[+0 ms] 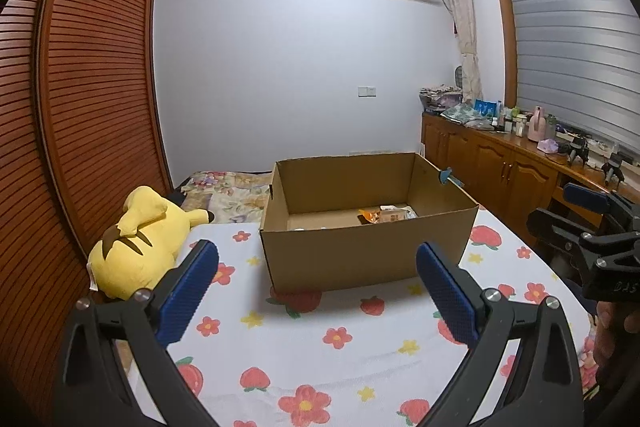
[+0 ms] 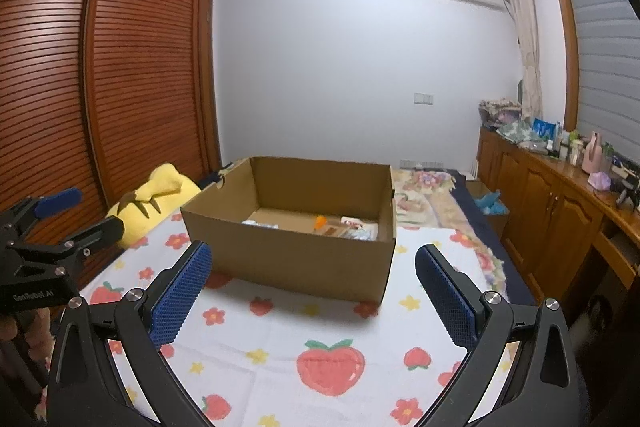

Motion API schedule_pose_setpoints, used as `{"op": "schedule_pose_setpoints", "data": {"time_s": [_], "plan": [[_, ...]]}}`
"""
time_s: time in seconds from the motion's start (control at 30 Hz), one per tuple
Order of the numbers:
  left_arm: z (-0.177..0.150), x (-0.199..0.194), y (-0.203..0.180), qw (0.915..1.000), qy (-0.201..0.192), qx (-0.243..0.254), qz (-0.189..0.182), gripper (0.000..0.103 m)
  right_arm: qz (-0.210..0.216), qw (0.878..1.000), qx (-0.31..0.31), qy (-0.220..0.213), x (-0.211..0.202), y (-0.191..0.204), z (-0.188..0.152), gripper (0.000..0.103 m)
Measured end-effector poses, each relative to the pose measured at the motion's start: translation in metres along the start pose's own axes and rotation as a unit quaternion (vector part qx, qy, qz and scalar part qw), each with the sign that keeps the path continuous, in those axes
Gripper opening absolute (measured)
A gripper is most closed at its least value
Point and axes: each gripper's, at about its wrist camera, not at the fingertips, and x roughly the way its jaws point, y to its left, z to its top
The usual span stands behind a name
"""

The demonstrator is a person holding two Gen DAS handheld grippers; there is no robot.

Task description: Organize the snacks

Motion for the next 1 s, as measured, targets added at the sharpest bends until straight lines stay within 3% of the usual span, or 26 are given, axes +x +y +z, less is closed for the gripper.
{"op": "schedule_pose_setpoints", "data": {"time_s": [1.0], "plan": [[-0.0038, -0.005, 0.0028, 1.0, -0.001, -0.005, 0.003, 0.1, -0.004, 1.0, 0.003, -0.004, -0.0044, -0.0011, -0.0012, 0.103]]}}
